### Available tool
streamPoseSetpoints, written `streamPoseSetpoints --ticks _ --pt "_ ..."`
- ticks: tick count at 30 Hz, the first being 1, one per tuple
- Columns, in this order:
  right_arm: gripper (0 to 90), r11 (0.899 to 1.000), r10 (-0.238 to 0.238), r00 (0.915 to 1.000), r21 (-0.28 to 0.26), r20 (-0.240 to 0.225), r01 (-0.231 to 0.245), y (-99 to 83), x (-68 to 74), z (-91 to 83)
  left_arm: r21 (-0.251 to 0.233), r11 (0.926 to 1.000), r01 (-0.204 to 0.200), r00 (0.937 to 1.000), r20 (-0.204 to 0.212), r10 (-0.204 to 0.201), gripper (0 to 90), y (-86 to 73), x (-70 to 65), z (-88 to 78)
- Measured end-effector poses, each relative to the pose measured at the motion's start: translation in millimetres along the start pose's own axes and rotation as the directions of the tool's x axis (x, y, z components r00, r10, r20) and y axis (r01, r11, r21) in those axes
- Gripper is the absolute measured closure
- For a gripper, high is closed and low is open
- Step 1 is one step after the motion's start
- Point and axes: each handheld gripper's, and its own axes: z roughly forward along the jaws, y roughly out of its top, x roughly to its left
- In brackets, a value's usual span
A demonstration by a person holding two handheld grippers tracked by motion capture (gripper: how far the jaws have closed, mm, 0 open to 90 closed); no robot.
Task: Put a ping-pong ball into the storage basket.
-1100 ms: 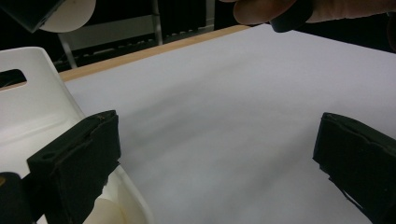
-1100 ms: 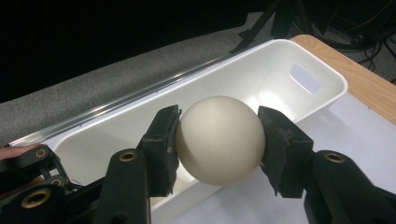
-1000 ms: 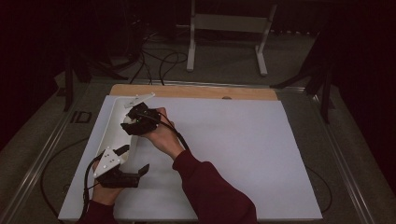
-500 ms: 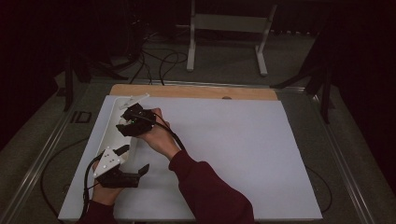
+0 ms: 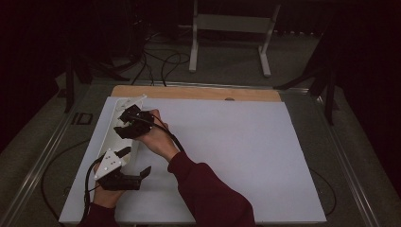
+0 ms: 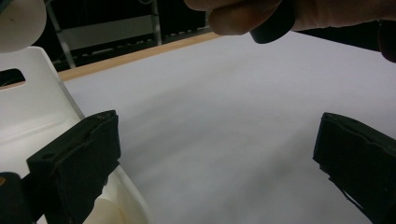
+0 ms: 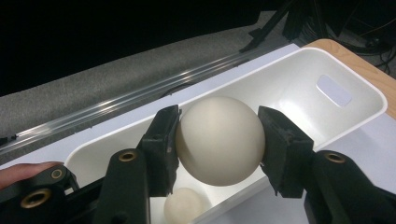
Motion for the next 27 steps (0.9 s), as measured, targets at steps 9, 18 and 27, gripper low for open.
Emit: streamPoseSetpoints --ticks 9,18,27 --pt "50.0 1.0 0.007 0.9998 -0.002 -0.019 -0.007 0.7 1.8 4.5 -0.001 1.0 0.002 1.0 0.001 -0.002 1.4 0.0 -0.1 0.1" --pt "18.2 0.999 0.039 0.9992 -0.013 0.01 -0.038 0.3 -4.7 0.7 0.0 1.0 0.002 1.0 0.001 -0.002 1.3 0.0 -0.2 0.1" --pt "13.6 0.998 0.069 0.9973 -0.017 0.025 -0.068 -3.7 -11.4 -5.9 0.002 1.0 0.002 1.0 -0.001 -0.002 1.3 0.0 -0.5 0.3"
